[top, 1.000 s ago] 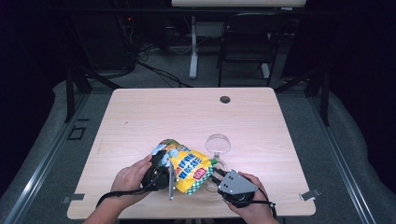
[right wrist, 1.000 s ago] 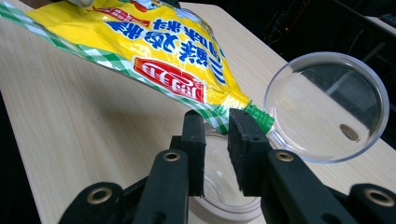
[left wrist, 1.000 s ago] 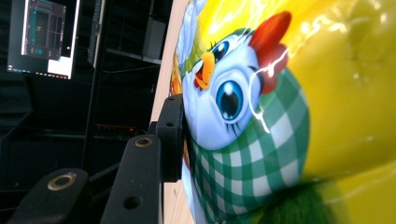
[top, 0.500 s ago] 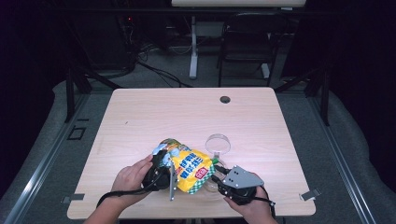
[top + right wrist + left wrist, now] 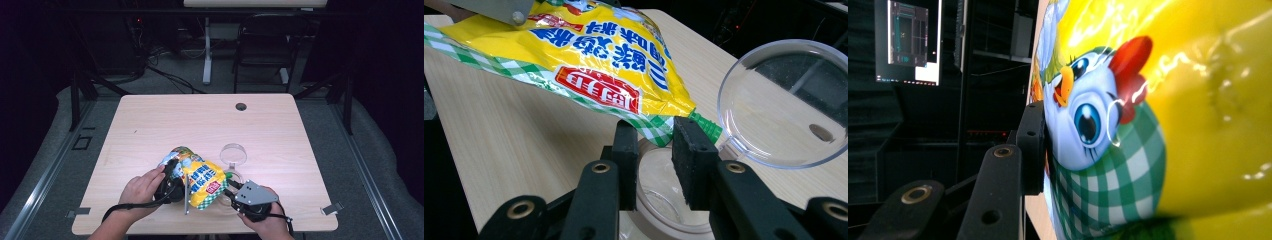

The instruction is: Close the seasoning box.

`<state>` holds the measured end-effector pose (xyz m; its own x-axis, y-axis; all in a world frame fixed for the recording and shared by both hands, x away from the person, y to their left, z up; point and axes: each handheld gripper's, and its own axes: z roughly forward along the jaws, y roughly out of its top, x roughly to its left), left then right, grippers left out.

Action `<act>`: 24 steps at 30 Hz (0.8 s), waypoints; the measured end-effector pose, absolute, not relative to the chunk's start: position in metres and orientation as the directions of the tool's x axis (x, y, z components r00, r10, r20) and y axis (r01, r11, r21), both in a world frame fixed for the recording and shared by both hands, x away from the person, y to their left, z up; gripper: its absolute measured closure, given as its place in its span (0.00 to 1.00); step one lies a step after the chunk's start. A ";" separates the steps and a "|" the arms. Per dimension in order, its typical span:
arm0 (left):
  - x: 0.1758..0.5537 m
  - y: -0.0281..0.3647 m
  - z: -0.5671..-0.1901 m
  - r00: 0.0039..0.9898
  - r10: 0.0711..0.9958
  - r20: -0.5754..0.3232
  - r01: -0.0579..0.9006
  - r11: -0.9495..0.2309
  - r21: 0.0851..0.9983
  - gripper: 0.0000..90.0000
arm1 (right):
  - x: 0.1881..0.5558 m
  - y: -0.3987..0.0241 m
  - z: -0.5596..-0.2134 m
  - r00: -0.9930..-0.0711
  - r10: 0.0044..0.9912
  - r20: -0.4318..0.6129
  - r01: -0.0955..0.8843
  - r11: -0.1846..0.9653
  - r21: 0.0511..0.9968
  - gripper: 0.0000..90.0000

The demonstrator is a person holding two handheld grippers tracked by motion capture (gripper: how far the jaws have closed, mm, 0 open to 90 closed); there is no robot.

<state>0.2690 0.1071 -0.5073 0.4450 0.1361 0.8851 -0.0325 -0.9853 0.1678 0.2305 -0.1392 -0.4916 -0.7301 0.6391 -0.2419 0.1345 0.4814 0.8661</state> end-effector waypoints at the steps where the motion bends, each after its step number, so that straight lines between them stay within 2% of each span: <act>1: 0.269 0.107 -0.507 0.444 0.133 0.886 -0.032 -0.986 0.164 0.71 | 0.230 -0.139 -0.492 -0.731 0.639 -0.241 0.134 0.481 0.866 0.81; 24: 0.266 0.101 -0.501 0.411 0.055 0.910 -0.023 -0.997 0.070 0.71 | 0.232 -0.138 -0.497 -0.729 0.640 -0.241 0.141 0.485 0.863 0.81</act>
